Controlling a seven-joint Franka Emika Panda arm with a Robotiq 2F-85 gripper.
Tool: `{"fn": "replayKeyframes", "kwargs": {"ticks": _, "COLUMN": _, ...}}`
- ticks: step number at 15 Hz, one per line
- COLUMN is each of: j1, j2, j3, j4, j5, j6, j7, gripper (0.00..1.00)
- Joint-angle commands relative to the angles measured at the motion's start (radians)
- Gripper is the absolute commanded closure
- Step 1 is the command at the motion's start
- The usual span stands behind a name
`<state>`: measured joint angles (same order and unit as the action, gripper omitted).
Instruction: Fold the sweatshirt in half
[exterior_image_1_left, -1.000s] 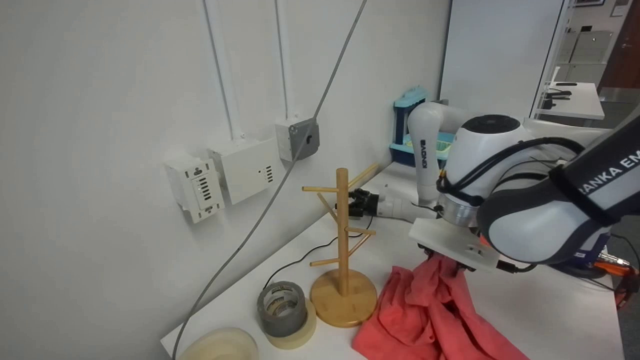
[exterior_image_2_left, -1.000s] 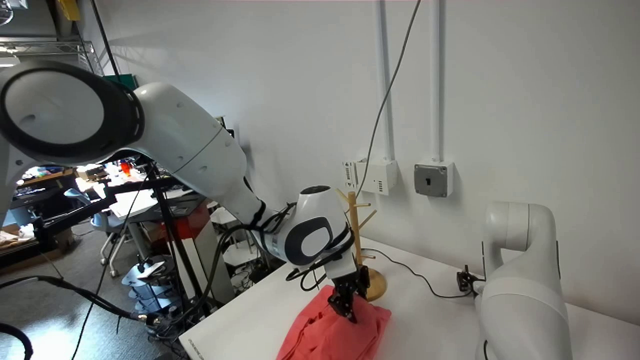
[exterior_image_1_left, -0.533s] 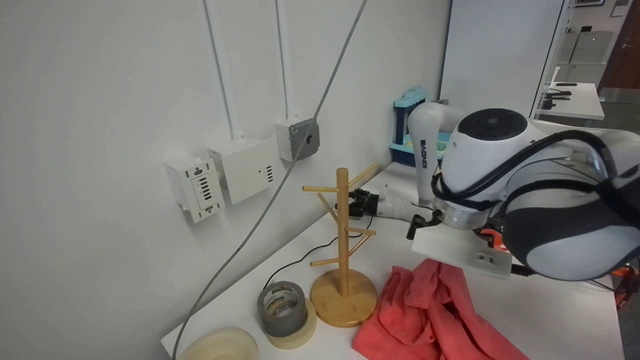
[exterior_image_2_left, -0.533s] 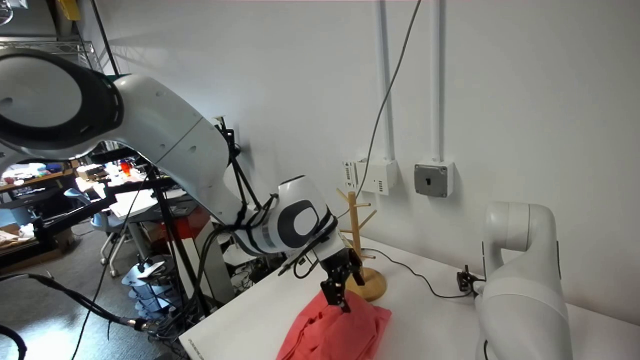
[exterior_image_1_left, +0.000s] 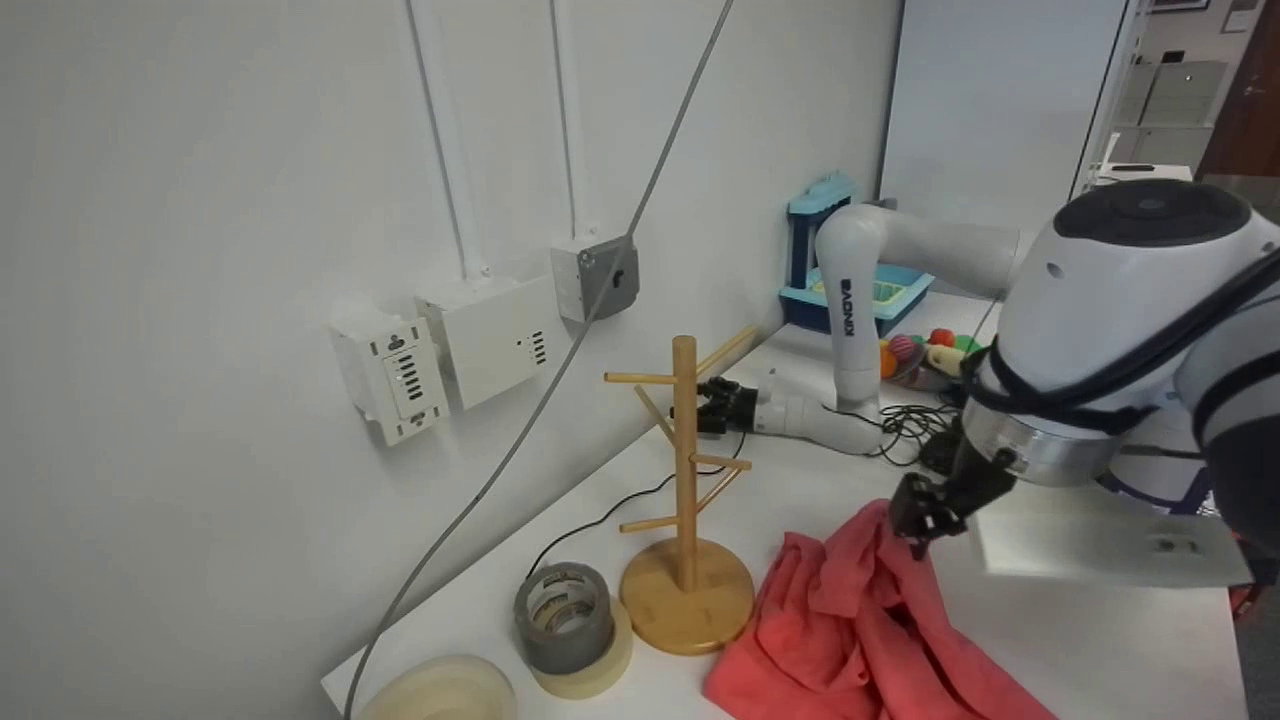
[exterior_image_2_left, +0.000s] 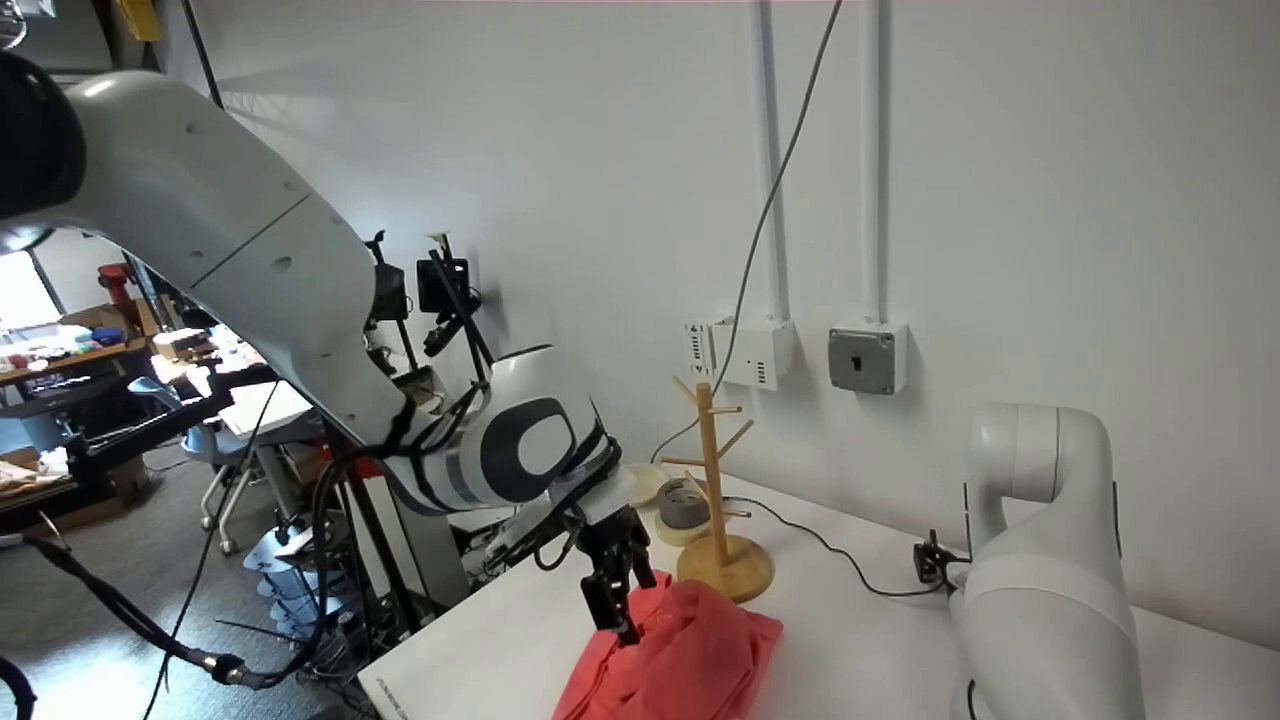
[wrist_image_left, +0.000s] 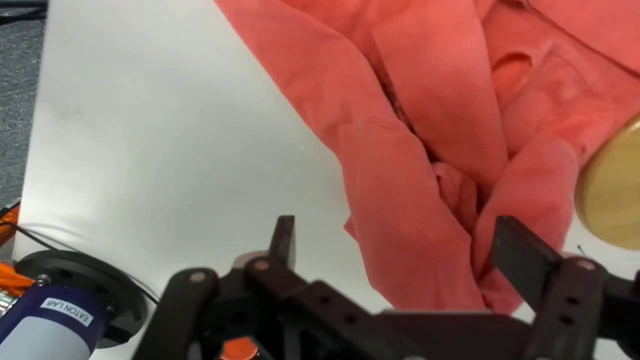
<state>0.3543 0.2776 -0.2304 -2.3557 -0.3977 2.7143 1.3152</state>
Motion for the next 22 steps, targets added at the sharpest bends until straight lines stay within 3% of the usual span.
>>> {"fn": "replayKeyframes", "kwargs": {"ticks": 1, "j1": -0.114, "j2": -0.072, "j3": 0.097, "j4": -0.134, "j5": 0.088, "j6": 0.025, "j7": -0.263, "gripper": 0.0}}
{"fn": "replayKeyframes", "kwargs": {"ticks": 7, "j1": -0.263, "j2": 0.024, "j3": 0.237, "j4": -0.169, "j5": 0.225, "j6": 0.025, "j7": -0.682, "gripper": 0.0}}
{"fn": "replayKeyframes", "kwargs": {"ticks": 15, "j1": -0.322, "j2": 0.203, "j3": 0.294, "j4": -0.085, "j5": 0.344, "j6": -0.049, "j7": -1.202, "gripper": 0.0}}
{"fn": "replayKeyframes", "kwargs": {"ticks": 19, "j1": -0.314, "j2": 0.261, "j3": 0.281, "j4": -0.039, "j5": 0.326, "j6": -0.102, "j7": -1.291, "gripper": 0.0}}
{"fn": "replayKeyframes", "kwargs": {"ticks": 20, "j1": -0.312, "j2": 0.27, "j3": 0.277, "j4": -0.029, "j5": 0.323, "j6": -0.115, "j7": -1.304, "gripper": 0.21}}
{"fn": "replayKeyframes", "kwargs": {"ticks": 22, "j1": -0.31, "j2": 0.29, "j3": 0.271, "j4": -0.007, "j5": 0.318, "j6": -0.14, "j7": -1.323, "gripper": 0.34}}
